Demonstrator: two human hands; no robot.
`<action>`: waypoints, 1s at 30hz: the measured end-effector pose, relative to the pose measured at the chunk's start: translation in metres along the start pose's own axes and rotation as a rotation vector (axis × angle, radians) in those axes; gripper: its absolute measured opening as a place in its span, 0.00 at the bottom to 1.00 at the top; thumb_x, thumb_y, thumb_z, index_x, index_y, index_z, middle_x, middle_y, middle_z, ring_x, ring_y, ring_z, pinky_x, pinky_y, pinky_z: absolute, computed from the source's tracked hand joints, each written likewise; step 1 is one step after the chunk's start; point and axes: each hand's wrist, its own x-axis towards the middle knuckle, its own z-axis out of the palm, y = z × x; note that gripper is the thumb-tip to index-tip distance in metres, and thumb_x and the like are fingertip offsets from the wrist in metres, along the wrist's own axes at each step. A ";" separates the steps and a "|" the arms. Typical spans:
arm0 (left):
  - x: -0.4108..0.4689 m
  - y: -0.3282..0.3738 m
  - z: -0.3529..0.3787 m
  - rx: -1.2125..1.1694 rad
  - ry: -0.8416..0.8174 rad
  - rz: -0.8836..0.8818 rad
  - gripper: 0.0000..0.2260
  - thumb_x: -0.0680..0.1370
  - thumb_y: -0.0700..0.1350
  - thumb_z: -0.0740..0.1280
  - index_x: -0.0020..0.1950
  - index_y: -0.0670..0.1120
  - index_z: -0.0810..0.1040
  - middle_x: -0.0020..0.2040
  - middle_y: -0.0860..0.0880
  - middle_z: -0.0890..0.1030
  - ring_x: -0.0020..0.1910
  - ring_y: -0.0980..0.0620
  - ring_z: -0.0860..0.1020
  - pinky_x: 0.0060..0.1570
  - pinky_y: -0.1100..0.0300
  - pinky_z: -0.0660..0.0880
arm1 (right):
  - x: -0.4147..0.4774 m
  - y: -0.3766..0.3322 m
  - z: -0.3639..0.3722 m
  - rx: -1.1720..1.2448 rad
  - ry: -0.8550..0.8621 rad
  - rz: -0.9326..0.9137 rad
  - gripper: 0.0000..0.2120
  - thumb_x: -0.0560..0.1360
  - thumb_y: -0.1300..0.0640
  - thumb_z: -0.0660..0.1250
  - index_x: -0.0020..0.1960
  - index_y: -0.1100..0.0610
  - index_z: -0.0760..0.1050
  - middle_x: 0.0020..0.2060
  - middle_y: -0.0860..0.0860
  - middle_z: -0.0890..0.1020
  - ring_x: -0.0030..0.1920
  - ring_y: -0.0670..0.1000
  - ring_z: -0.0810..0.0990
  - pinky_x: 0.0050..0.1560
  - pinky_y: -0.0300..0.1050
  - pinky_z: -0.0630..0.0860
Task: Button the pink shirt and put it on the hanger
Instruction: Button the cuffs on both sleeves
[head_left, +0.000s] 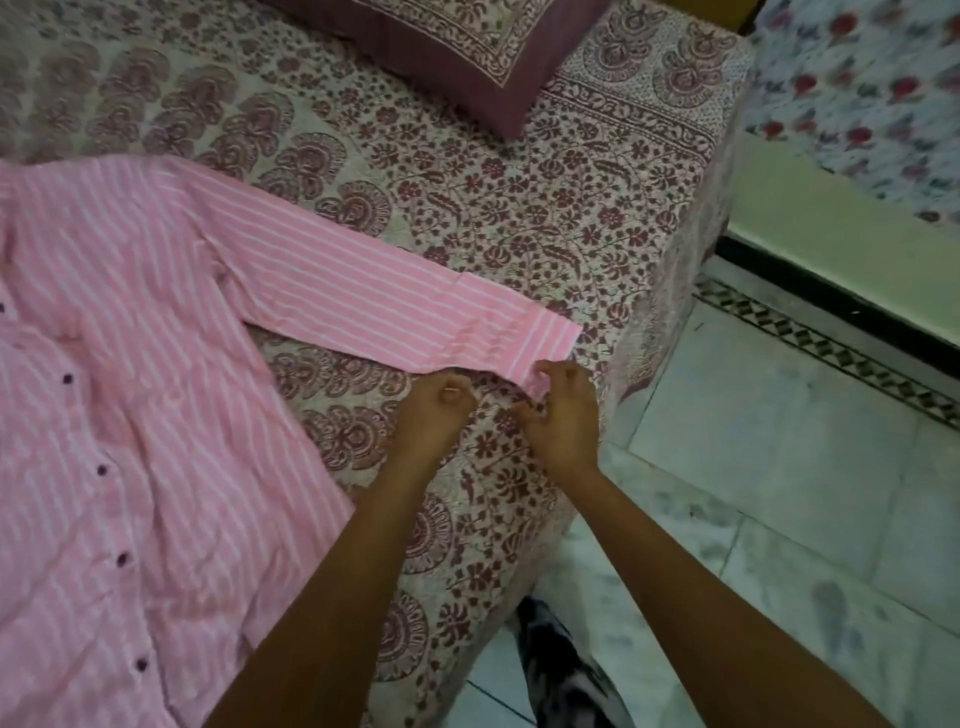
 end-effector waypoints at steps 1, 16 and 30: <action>0.005 0.003 0.011 -0.036 -0.021 -0.052 0.05 0.74 0.44 0.68 0.49 0.46 0.79 0.46 0.43 0.81 0.47 0.44 0.79 0.51 0.52 0.76 | 0.008 0.005 0.000 -0.036 -0.013 -0.021 0.26 0.69 0.53 0.69 0.64 0.59 0.69 0.61 0.60 0.70 0.61 0.60 0.69 0.58 0.56 0.71; 0.021 0.030 0.029 -0.631 0.090 -0.109 0.12 0.79 0.45 0.61 0.61 0.45 0.75 0.49 0.50 0.81 0.43 0.57 0.79 0.42 0.64 0.76 | 0.036 -0.014 -0.016 0.625 -0.072 0.097 0.09 0.79 0.52 0.58 0.47 0.56 0.73 0.35 0.53 0.75 0.34 0.51 0.73 0.34 0.47 0.71; 0.008 -0.019 0.019 -0.318 -0.131 -0.383 0.15 0.76 0.41 0.63 0.63 0.45 0.70 0.57 0.43 0.76 0.46 0.50 0.74 0.41 0.57 0.73 | 0.023 -0.023 0.003 0.661 0.127 0.571 0.12 0.74 0.61 0.65 0.56 0.58 0.68 0.46 0.50 0.74 0.44 0.50 0.75 0.41 0.36 0.73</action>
